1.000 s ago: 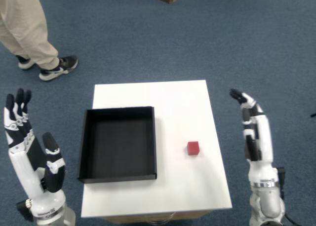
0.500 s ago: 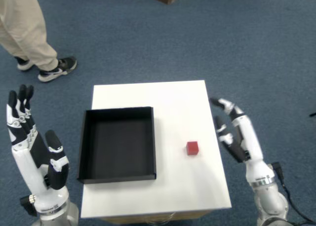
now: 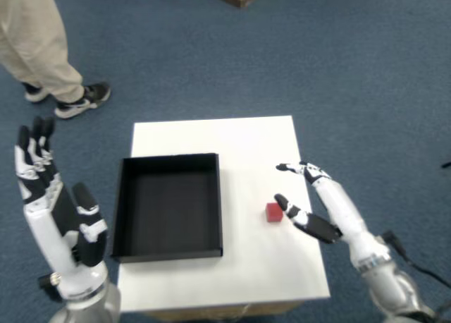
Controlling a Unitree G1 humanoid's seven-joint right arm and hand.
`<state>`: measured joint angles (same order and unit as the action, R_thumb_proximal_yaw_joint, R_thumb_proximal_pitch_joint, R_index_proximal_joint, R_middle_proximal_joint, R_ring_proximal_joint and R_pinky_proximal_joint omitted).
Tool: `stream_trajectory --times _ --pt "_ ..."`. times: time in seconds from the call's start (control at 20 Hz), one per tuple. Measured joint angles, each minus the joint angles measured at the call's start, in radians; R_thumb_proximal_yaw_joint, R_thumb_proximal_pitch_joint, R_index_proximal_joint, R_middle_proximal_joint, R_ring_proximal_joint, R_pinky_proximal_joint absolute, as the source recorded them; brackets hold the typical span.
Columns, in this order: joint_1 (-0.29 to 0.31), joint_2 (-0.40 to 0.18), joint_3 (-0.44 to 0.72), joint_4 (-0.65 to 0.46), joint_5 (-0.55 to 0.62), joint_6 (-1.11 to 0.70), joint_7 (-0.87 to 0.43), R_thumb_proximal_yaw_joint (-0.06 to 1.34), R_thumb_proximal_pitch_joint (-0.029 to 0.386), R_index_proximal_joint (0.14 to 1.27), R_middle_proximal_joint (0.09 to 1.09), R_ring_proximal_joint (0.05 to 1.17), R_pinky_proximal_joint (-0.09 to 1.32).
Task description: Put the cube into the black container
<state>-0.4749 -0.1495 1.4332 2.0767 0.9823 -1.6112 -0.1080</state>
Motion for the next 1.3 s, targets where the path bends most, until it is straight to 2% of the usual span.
stream_trajectory --times 0.2,0.25,0.35,0.5,0.6,0.75,0.95,1.2,1.3 --pt "0.029 -0.002 0.272 0.000 -0.010 0.120 -0.240 0.30 0.008 0.40 0.32 0.30 0.16" --pt "0.029 -0.011 0.365 0.000 -0.026 0.175 -0.344 0.30 -0.003 0.41 0.32 0.30 0.15" --pt "0.030 -0.021 0.480 0.000 -0.069 0.262 -0.473 0.30 -0.010 0.41 0.32 0.30 0.15" --pt "0.046 -0.026 0.675 -0.006 -0.175 0.487 -0.718 0.33 -0.015 0.41 0.32 0.30 0.16" --pt "0.048 -0.024 0.749 -0.044 -0.235 0.615 -0.834 0.37 -0.015 0.41 0.32 0.30 0.16" --pt "0.020 -0.039 0.807 -0.161 -0.295 0.752 -0.931 0.37 -0.023 0.42 0.32 0.30 0.16" --pt "-0.031 -0.094 0.834 -0.326 -0.323 0.883 -1.010 0.39 -0.021 0.42 0.33 0.30 0.16" --pt "-0.041 -0.142 0.836 -0.490 -0.332 1.027 -1.009 0.42 -0.019 0.41 0.32 0.30 0.16" --pt "-0.069 -0.153 0.836 -0.530 -0.333 1.068 -1.005 0.43 -0.018 0.41 0.32 0.30 0.17"
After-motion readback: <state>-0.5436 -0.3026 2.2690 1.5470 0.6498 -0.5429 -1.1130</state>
